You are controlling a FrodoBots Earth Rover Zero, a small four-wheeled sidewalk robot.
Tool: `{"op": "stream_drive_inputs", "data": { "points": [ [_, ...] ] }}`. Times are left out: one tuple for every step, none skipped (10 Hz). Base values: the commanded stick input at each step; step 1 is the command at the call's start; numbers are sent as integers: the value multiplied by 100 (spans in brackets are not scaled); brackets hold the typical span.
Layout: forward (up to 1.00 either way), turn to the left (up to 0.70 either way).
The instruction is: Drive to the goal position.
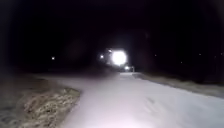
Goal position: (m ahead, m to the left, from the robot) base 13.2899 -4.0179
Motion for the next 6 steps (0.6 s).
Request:
{"op": "stream_drive_inputs", "data": {
  "points": [
    [70,0],
    [70,0],
    [70,0],
    [70,-3],
    [70,-17],
    [70,-31]
  ]
}}
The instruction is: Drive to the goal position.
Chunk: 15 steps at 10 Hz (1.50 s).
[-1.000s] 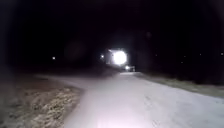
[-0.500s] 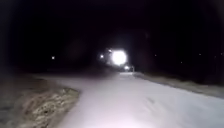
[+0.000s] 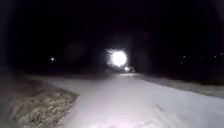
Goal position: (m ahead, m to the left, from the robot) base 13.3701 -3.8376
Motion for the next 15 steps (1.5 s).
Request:
{"op": "stream_drive_inputs", "data": {
  "points": [
    [70,-18],
    [70,0],
    [70,0],
    [70,0],
    [70,0],
    [70,0],
    [70,0],
    [70,0],
    [70,0],
    [70,0],
    [70,0],
    [70,0],
    [70,0],
    [70,0],
    [70,0]
  ]
}}
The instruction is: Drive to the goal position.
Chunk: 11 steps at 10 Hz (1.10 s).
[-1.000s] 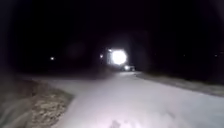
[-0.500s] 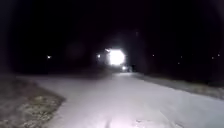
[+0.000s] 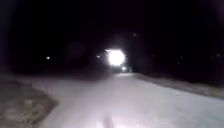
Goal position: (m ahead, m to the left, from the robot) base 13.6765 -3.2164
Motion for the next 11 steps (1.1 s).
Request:
{"op": "stream_drive_inputs", "data": {
  "points": [
    [70,0],
    [70,0],
    [70,0],
    [70,0],
    [70,0],
    [70,0],
    [70,0],
    [70,0],
    [70,0],
    [70,0],
    [70,0]
  ]
}}
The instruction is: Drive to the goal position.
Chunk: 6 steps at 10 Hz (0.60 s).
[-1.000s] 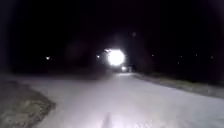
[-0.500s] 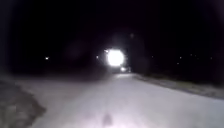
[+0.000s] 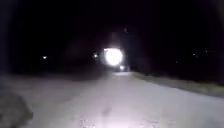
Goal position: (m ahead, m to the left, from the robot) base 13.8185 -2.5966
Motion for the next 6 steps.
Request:
{"op": "stream_drive_inputs", "data": {
  "points": [
    [70,0],
    [70,0],
    [70,0],
    [70,0],
    [70,0],
    [70,0]
  ]
}}
